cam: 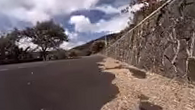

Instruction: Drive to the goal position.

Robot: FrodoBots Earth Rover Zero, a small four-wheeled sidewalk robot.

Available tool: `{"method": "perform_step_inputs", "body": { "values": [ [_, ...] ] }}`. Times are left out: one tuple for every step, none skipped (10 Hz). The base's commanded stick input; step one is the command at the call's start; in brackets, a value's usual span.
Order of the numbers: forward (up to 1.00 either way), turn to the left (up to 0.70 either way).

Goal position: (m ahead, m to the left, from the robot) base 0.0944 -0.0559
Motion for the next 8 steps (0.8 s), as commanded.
{"method": "perform_step_inputs", "body": {
  "values": [
    [0.50, 0.00],
    [0.50, 0.00],
    [0.50, 0.00],
    [0.50, 0.00],
    [0.50, 0.00],
    [0.50, 0.00],
    [0.50, 0.00],
    [0.50, 0.00]
  ]
}}
